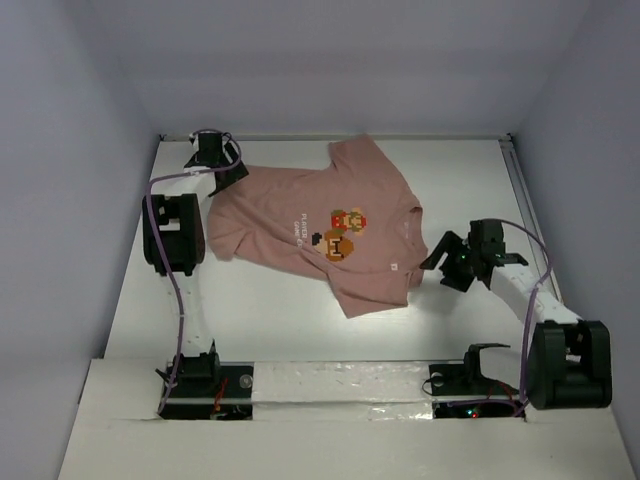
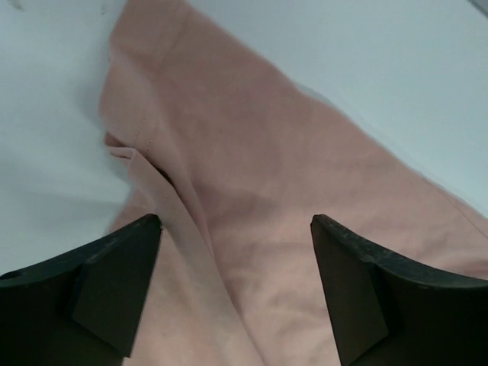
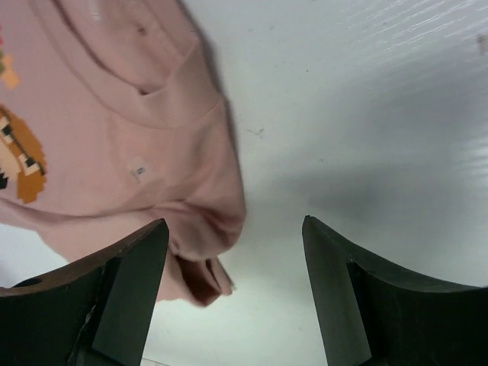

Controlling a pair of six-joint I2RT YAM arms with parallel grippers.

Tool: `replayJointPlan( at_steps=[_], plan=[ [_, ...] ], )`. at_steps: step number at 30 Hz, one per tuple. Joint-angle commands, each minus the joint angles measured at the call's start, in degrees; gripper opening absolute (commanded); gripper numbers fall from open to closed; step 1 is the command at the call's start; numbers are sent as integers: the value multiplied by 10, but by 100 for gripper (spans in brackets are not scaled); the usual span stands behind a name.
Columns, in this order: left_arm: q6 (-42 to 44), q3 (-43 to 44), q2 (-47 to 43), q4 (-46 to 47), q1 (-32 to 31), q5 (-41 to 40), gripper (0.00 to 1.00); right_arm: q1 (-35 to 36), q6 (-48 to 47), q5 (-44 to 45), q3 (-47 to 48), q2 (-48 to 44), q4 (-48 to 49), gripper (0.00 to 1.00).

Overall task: Fold and stack the t-shirts
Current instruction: Flatten the tshirt out

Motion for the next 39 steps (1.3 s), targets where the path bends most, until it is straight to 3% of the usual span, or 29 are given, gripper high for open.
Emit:
replayJointPlan(
  at_steps=[1, 2, 5, 9, 11, 14, 15, 17, 19, 23, 24, 28, 30, 32, 37, 39],
  plan=[
    [25, 30, -58, -23, -3, 20, 79, -2, 29, -33, -11, 75, 119, 77],
    [31, 8, -99, -23, -3, 23, 85, -2, 38, -45, -9, 128, 149, 77],
    [38, -100, -183, -15, -3, 11, 88, -2, 64, -64, 4, 201, 270, 70],
    [-7, -252, -338, -53, -3, -10, 87, -2, 96, -50, 62, 289, 334, 1],
    [-32, -344, -386, -70, 2, -6, 85, -2, 117, -31, 88, 290, 349, 0],
    [-80, -412, -478, -105, 2, -30, 83, -2, 128, 23, 139, 259, 341, 0],
    [-90, -434, -513, -114, 2, -63, 82, -2, 126, 41, 154, 256, 298, 28],
    [-114, -459, -540, -130, 8, -76, 80, -2, 94, 32, 195, 259, 220, 67],
    [-140, -477, -538, -120, 8, -51, 80, -2, 77, 22, 167, 242, 201, 79],
    [-193, -514, -502, -99, 8, -6, 72, -2, 70, 22, 47, 79, 168, 73],
    [-202, -529, -509, -93, 8, -10, 69, -2, 64, 2, 27, 49, 136, 54],
    [-237, -574, -575, -67, 8, -13, 67, 3, 42, -57, -49, -64, 30, 26],
    [-244, -599, -592, -36, 8, -10, 66, 3, 46, -79, -89, -109, -3, 29],
    [-245, -599, -564, -20, 8, -8, 65, 8, 51, -94, -111, -123, -6, 43],
    [-230, -581, -493, 11, 8, 3, 59, 33, 41, -148, -127, -74, 11, 48],
    [-231, -582, -480, 35, 8, 14, 49, 56, 28, -139, -120, -55, -4, 48]
  ],
)
